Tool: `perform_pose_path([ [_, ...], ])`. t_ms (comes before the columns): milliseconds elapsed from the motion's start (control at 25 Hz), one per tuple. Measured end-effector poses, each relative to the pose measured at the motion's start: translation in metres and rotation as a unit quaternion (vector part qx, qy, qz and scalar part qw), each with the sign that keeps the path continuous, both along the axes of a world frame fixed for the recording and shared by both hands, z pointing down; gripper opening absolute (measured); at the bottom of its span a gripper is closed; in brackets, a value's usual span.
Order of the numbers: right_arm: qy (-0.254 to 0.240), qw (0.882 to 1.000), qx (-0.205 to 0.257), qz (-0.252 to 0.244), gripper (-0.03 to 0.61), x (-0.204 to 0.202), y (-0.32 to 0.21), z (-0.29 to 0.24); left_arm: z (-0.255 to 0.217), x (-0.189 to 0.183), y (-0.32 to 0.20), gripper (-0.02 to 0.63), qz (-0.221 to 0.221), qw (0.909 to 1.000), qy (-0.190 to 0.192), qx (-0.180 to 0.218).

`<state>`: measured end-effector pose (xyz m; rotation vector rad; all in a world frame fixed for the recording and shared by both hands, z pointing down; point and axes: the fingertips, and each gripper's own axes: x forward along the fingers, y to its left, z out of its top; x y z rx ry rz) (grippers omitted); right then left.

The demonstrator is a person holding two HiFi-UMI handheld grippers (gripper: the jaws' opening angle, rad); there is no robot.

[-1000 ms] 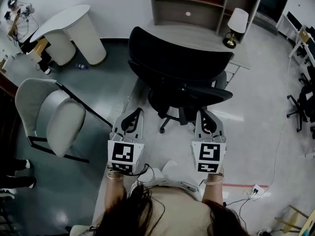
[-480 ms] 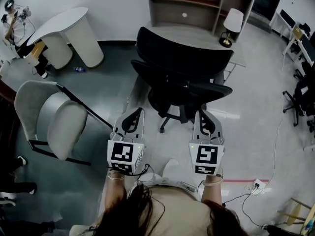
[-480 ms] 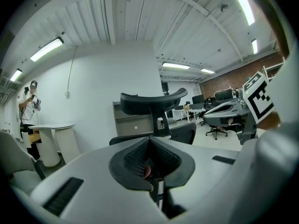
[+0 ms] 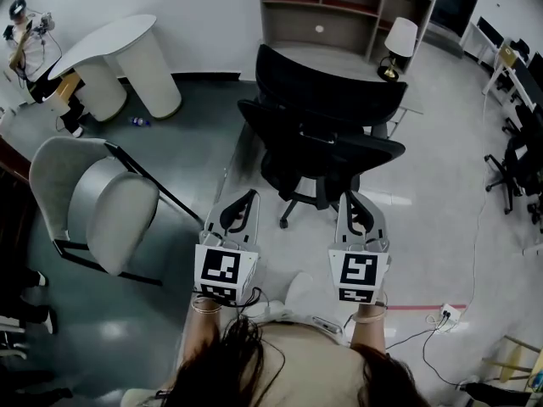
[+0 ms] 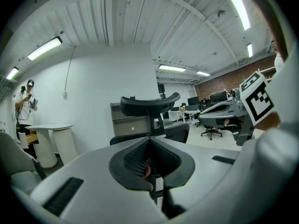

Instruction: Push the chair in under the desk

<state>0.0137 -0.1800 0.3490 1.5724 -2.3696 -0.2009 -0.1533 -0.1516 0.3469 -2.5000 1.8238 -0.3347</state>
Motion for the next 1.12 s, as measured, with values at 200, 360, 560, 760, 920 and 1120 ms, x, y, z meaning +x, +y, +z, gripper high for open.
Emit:
perform_pose_path([
  [200,0.011,1.0,0.008,0.004,0.021,-0.008,0.019,-0.002,0.0,-0.007,0.019,0.011,0.002,1.0,0.008,-0.002],
  [360,0.019,1.0,0.008,0.009,0.021,-0.012,0.037,-0.003,0.005,-0.012,0.035,0.011,0.006,0.9998,0.015,-0.006],
  [560,0.026,1.0,0.008,0.016,0.02,-0.014,0.058,-0.002,0.01,-0.018,0.051,0.011,0.011,0.9997,0.023,0.001],
  [760,0.03,0.999,0.006,0.019,0.02,-0.018,0.07,0.0,0.013,-0.024,0.066,0.011,0.012,0.9995,0.03,-0.004],
  [920,0.03,0.999,0.005,0.025,0.021,-0.021,0.081,0.002,0.016,-0.028,0.078,0.011,0.014,0.9992,0.037,-0.006],
  [1120,0.026,0.999,0.001,0.031,0.02,-0.021,0.091,0.004,0.019,-0.029,0.087,0.011,0.02,0.9984,0.052,-0.004],
])
